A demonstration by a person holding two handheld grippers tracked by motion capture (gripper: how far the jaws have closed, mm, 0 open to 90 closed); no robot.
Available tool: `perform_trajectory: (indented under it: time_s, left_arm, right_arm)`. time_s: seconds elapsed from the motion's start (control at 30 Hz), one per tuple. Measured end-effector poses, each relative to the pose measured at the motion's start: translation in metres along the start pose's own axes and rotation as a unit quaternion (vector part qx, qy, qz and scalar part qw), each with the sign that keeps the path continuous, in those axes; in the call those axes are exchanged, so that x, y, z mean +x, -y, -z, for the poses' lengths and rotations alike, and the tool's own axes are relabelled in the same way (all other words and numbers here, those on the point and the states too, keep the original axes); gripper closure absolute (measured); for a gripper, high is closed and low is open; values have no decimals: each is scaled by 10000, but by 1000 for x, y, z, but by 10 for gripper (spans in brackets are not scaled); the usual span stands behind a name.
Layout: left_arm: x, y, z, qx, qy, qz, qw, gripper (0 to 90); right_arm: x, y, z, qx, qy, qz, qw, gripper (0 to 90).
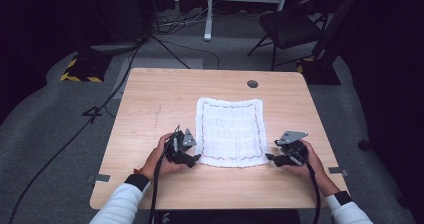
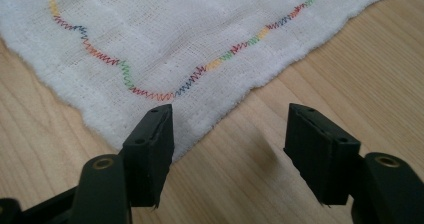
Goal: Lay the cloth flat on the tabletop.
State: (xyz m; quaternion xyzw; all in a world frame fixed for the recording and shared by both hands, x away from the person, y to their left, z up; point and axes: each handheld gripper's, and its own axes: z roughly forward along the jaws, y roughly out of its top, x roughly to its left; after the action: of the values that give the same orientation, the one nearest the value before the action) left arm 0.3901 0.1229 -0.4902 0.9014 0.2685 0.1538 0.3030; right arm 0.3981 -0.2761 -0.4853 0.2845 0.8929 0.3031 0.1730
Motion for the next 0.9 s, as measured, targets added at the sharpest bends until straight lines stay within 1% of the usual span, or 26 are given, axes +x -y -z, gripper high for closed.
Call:
perform_trajectory:
  time_s: [0.1,0.17,0.27,0.4,0.43,0.47,0.6,0.7,0.8,0.9]
  left_arm:
    - [1,2,0,-31,53,89,9999,233]
    - [0,3,1,-11,61,179,9998,235]
    - [-2,5,2,-29,103,175,9998,236]
    - [-6,9,5,-42,175,195,9996,236]
    - [-7,10,6,-52,204,193,9996,236]
    - [-9,11,7,-52,230,138,9996,236]
    - [-19,14,11,-61,274,8,9996,235]
    - [-27,16,14,-82,319,-53,9994,236]
    - [-34,19,17,-92,381,-65,9992,235]
    - [-40,22,20,-91,426,-6,9991,235]
  right_arm:
    - [1,2,2,20,29,15,10000,366]
    - [2,5,4,9,42,-45,10000,366]
    - [3,10,8,-3,45,-103,9999,367]
    - [8,14,13,23,208,-39,9998,367]
    - [9,16,15,16,227,-31,9997,370]
    - [10,17,16,21,232,-28,9997,369]
    - [12,24,22,21,146,-146,9998,365]
    - [15,28,26,42,151,-111,9998,365]
    - [19,30,30,86,92,-113,9999,364]
    - [22,34,34,128,33,-117,9998,356]
